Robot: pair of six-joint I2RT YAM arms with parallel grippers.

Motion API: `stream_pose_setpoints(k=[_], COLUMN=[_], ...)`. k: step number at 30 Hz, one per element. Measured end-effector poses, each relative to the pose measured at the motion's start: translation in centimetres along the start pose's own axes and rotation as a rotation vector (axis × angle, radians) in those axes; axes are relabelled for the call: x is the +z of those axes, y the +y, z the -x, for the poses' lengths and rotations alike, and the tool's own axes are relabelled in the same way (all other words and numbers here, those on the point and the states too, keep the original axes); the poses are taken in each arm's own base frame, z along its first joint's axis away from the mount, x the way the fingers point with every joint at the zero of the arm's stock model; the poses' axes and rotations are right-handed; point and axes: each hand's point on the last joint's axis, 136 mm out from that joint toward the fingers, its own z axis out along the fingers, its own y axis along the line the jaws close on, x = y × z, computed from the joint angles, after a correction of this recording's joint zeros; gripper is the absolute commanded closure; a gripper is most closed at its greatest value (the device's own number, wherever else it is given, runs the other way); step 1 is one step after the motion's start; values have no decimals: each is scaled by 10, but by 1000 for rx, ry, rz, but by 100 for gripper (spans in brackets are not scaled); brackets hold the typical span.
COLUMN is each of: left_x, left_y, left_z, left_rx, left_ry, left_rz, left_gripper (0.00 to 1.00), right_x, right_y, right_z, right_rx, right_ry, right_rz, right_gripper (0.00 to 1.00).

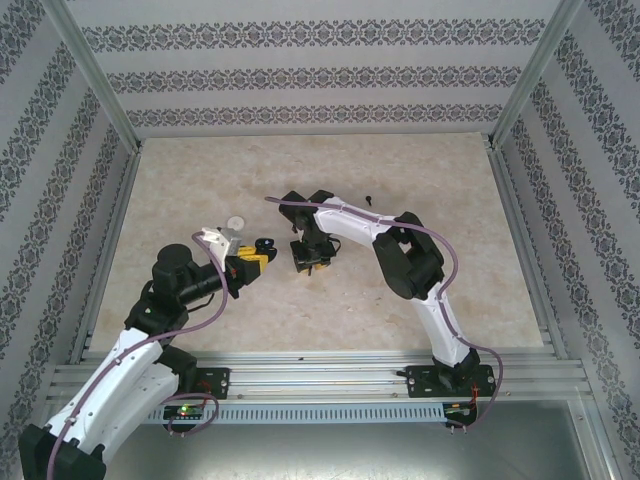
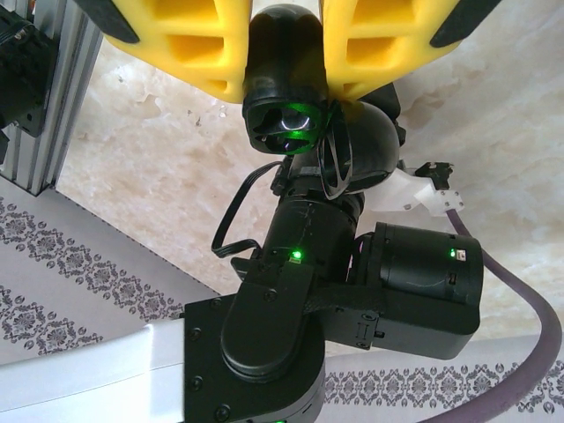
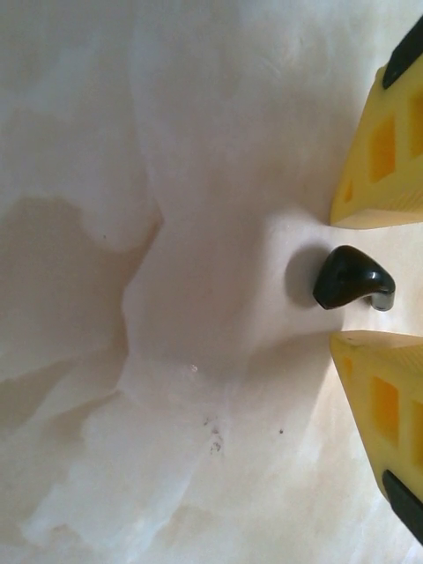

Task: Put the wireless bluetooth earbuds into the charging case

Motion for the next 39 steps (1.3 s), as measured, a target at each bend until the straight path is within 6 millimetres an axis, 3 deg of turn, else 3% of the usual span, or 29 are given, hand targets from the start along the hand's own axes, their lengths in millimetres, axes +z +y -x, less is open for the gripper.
stream_pose_setpoints(k=[13, 20, 39], left_x=[-6, -7, -8], left_y=[-6, -9, -14], left_z=[4, -2, -6], left_rx=[17, 13, 7], left_ry=[-20, -10, 4], left_rz=[-10, -32, -55], left_gripper=[100, 100, 100], right_x=[1, 0, -1], right_y=[-2, 6, 17], right_z=[2, 7, 14], right_rx=[14, 3, 39], right_ry=[36, 21, -5], right_rz=[-51, -36, 3], right_gripper=[78, 63, 72])
